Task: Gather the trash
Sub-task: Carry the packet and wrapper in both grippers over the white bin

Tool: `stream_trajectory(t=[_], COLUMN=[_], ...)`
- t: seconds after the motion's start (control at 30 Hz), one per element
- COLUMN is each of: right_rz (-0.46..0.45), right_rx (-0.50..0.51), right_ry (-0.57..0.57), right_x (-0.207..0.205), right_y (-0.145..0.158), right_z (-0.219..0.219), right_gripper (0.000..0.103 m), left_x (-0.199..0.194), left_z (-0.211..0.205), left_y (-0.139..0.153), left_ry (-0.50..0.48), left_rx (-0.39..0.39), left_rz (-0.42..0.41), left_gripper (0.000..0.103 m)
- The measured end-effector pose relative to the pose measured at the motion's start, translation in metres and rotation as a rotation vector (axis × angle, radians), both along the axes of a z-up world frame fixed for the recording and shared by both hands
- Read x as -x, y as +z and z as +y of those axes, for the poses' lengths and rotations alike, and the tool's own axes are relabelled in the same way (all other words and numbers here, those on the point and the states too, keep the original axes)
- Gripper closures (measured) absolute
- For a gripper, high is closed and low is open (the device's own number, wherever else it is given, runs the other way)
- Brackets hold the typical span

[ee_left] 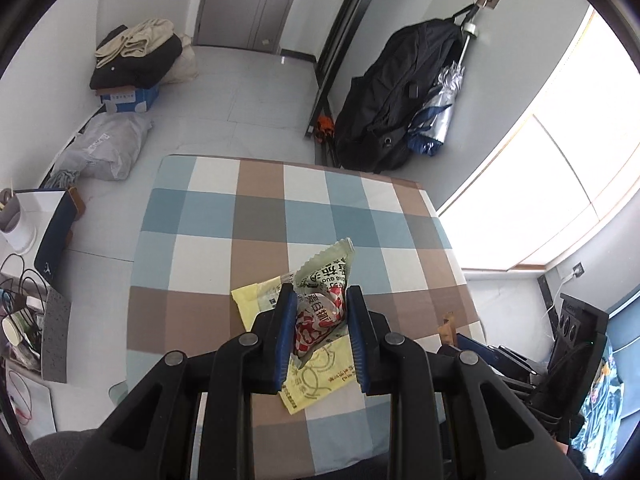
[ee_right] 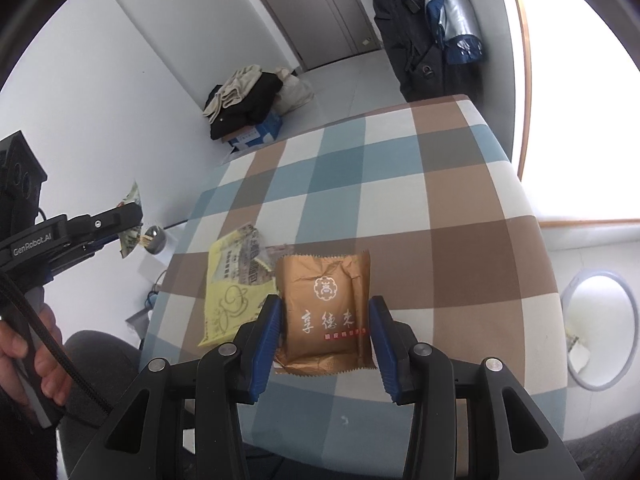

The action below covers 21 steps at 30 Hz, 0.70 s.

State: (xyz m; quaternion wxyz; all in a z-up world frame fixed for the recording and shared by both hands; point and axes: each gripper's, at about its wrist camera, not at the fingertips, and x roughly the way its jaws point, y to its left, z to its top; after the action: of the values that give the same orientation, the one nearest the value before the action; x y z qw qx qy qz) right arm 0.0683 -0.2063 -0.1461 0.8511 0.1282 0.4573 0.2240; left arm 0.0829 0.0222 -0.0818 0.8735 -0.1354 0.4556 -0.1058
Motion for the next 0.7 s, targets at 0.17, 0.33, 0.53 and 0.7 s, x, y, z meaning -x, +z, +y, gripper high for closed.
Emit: stream_trajectory(t=[0.17, 0.33, 0.53, 0.7], right_rz=[-0.019, -0.052, -0.109, -0.154], right_rx=[-0.015, -0.013, -0.041, -0.057], right_ry=[-0.004, -0.01, -0.038, -0.058], right_x=[0.011, 0.021, 0.029, 0.034], right_y=[0.009, 0.023, 0.046, 0.067], right_z=[0.001, 0.001, -0.01, -0.024], right_gripper=[0.06, 0.06, 0.06, 0.06], left_x=[0.018, 0.025, 0.031, 0.031], left_z=[0.008, 0.011, 0.003, -0.015], left_y=[0.004, 0.004, 0.016, 0.029], left_ry=[0.019, 0.019, -0.003, -0.041], left_rx=[0.017, 0.032, 0.029, 0.029], left_rz=[-0.035, -0.04, -0.093, -0.13], left_gripper=[0.083, 0.083, 0.083, 0.083])
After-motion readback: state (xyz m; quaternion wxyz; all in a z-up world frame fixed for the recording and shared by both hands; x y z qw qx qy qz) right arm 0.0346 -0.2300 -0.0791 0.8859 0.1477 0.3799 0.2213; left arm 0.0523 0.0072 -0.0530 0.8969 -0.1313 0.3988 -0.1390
